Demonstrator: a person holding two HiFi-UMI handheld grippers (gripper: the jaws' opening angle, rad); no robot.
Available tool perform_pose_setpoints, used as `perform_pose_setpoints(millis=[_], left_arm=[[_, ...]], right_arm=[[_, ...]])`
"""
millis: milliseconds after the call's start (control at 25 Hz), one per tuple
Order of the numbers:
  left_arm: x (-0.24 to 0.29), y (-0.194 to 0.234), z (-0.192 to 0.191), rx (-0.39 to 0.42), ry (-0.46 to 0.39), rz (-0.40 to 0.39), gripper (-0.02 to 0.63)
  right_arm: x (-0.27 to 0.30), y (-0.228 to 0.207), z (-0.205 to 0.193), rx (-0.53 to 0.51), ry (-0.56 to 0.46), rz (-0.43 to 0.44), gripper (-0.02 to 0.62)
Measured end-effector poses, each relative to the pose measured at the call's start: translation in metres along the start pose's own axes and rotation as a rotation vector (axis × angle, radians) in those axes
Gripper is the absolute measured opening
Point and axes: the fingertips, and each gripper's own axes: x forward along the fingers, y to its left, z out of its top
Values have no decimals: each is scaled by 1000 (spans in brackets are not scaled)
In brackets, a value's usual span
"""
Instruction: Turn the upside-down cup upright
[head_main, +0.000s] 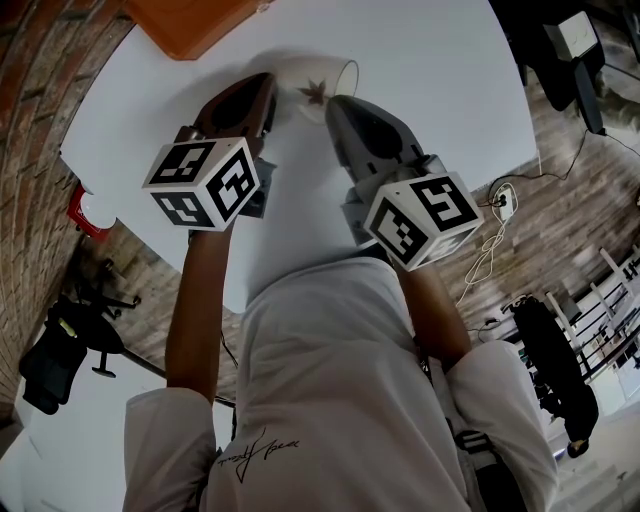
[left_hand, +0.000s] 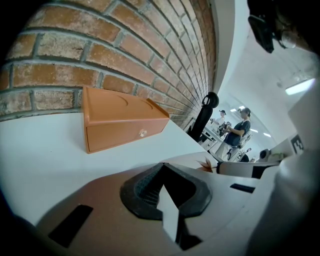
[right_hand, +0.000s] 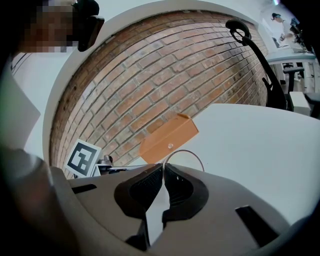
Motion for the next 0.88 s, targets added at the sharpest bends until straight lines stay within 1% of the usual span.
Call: perform_pose_setpoints(millis=[680, 880], left_arm=[[-2, 9, -1, -24, -6, 7, 8], [1, 12, -10, -13, 32, 25, 8]], right_arm=[[7, 14, 4, -40, 7, 33, 21], [11, 16, 9, -52, 5, 46, 22]])
